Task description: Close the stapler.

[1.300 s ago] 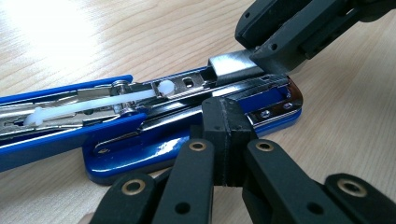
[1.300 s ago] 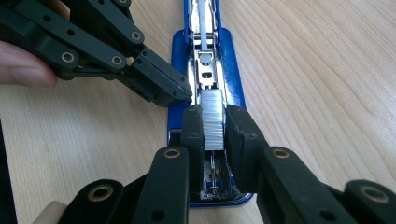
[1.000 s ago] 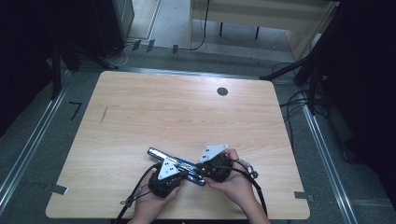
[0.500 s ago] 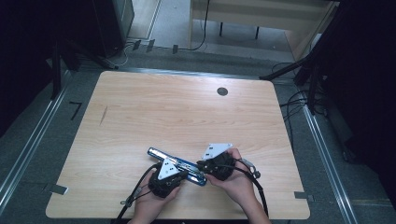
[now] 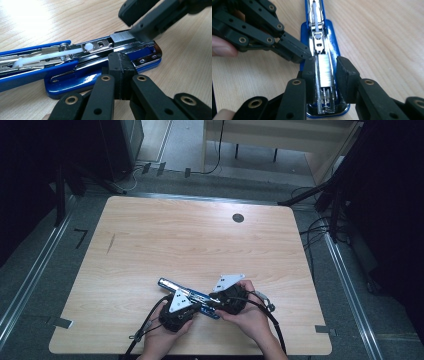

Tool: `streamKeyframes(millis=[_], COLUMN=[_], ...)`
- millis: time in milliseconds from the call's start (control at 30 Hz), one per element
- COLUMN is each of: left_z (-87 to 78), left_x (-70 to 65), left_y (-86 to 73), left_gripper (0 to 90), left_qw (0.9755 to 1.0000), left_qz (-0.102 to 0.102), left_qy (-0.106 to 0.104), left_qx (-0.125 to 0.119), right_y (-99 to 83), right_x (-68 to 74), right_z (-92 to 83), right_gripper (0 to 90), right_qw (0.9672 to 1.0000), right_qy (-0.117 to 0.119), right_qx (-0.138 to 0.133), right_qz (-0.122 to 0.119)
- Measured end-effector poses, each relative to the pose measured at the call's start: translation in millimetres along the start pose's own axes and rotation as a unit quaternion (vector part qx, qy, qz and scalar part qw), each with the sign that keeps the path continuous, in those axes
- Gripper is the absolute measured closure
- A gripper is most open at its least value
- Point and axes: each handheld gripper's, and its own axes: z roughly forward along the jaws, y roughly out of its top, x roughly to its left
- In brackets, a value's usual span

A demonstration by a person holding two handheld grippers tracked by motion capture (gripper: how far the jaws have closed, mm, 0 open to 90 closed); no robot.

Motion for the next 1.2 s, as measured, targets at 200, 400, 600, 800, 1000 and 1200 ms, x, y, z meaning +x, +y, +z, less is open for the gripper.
streamKeyframes(millis=[200, 400, 600, 800, 1000, 1200], left_z=[0.0, 0.0, -0.1, -0.1, 0.0, 0.2], left_x=[0.0, 0.1, 0.2, 0.3, 0.1, -0.1], left_y=[0.0, 0.0, 0.0, 0.0, 0.0, 0.0], left_gripper=[90.0, 90.0, 90.0, 90.0, 90.0, 90.0], left_qw=[1.0, 1.0, 1.0, 1.0, 1.0, 1.0], left_qz=[0.0, 0.0, 0.001, 0.0, -0.001, -0.002], left_qy=[0.0, 0.0, 0.0, -0.001, -0.001, -0.001], left_qx=[0.0, 0.0, 0.001, 0.001, 0.0, -0.001], right_y=[-1.0, -1.6, -1.7, -1.4, -1.3, -1.9], right_x=[1.3, 1.0, 2.4, 2.0, -2.6, -3.1], right_z=[6.4, 6.6, 5.5, 4.7, -4.8, -3.2], right_gripper=[70.2, 75.0, 76.7, 77.1, 90.0, 83.6], right_qw=[0.9999, 1.0, 1.0, 1.0, 0.9995, 0.9996], right_qy=[0.009, 0.005, 0.002, 0.004, -0.001, 0.0], right_qx=[0.009, 0.005, 0.0, -0.005, -0.03, -0.027], right_qz=[0.007, 0.006, -0.005, -0.003, 0.008, 0.011])
